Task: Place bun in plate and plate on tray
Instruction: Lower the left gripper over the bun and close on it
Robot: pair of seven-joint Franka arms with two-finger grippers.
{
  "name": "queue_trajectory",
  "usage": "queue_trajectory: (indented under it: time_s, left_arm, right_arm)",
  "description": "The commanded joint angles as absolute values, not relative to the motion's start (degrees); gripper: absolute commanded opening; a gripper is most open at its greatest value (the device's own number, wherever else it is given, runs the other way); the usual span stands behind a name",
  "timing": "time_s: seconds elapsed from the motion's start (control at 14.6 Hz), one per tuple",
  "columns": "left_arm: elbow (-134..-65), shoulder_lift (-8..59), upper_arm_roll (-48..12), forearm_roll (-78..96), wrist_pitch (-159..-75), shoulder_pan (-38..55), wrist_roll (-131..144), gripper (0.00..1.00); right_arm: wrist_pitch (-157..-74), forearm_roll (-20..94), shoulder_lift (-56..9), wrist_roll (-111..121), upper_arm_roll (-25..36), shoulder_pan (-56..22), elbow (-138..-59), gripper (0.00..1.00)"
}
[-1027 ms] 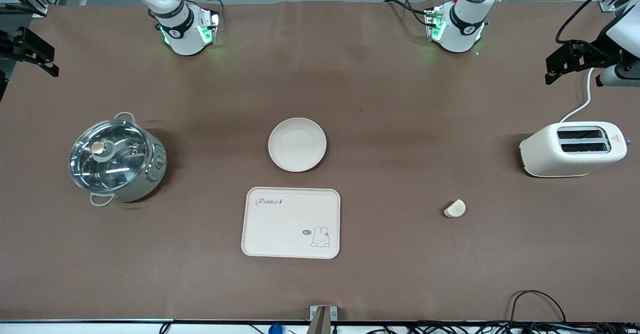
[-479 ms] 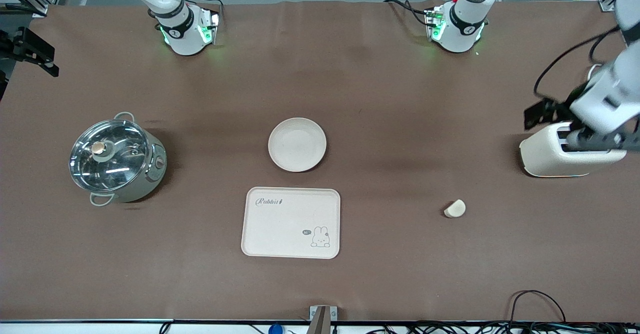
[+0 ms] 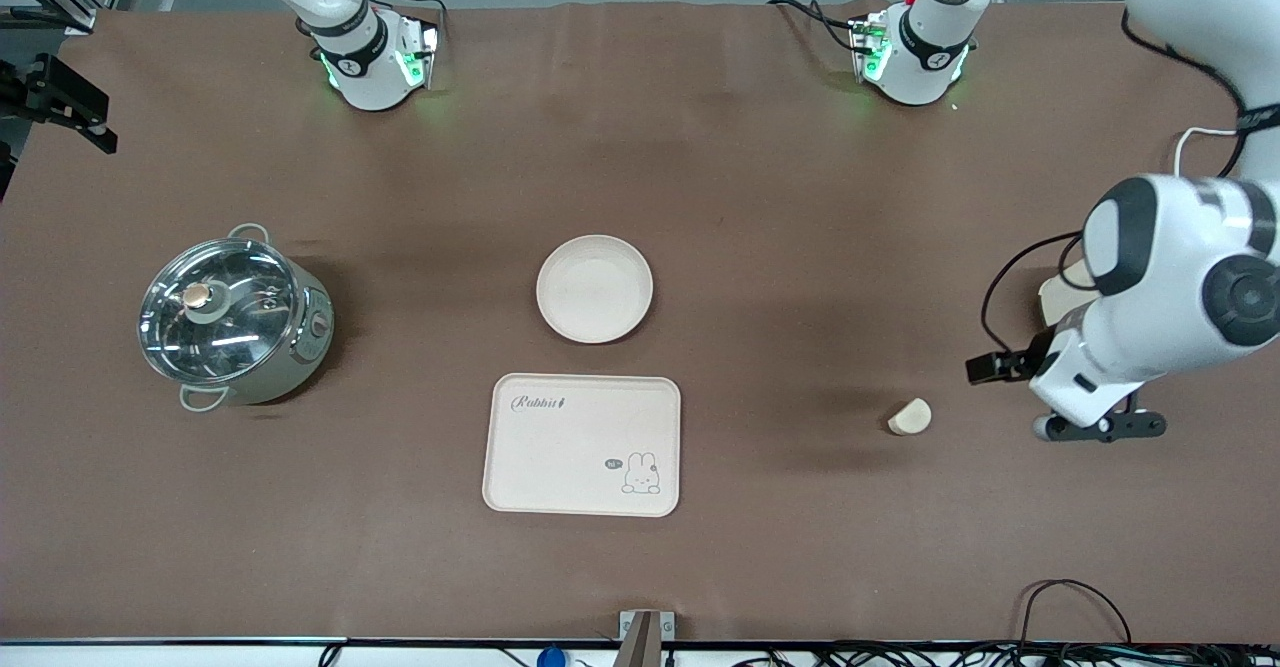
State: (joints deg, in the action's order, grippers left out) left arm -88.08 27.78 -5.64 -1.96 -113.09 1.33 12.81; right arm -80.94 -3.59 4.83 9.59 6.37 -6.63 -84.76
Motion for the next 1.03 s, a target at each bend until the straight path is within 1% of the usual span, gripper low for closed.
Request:
queue_trajectory:
  time_s: [0.0,0.21,0.27,0.34,0.48,0.62,0.75,0.96]
  left_arm:
    - [-87.36,32.67,-5.8,-1.85,-117.84,2.2,20.37,1.0]
    - [-87.19,37.69,-5.89,-1.76,-122.42,2.9,24.68,0.99]
    - [-87.27,38.58,-5.98,-1.67,-123.21,2.9,25.48,0.94]
    - [-87.28,39.19,-5.98,-1.06,-123.31,2.99,25.92,0.86]
    - [-87.36,40.51,-5.98,0.78,-125.05,2.99,26.1,0.75]
    - [-87.54,41.48,-6.06,1.23,-126.12,3.08,26.1,0.67]
    - [-87.45,42.01,-6.06,1.23,-126.21,3.08,26.1,0.6]
    - [-87.28,43.32,-6.06,1.32,-129.01,3.08,26.1,0.56]
  right_arm:
    - [-81.3,-3.43,6.5,9.84,6.24,-6.15,-86.57,1.0]
    - [-81.12,-3.43,6.5,10.11,6.33,-6.06,-86.66,1.0]
    - [-81.12,-3.43,6.5,10.28,6.33,-5.98,-86.66,1.0]
    - [-81.3,-3.43,6.42,10.37,6.42,-5.98,-86.57,1.0]
    - [-81.3,-3.43,6.33,10.37,6.5,-5.89,-86.66,1.0]
    - [-81.12,-3.43,6.33,10.37,6.5,-5.89,-86.66,1.0]
    - [-80.95,-3.43,6.42,10.37,6.42,-5.98,-86.57,1.0]
    - [-80.95,-3.43,6.33,10.37,6.42,-5.98,-86.66,1.0]
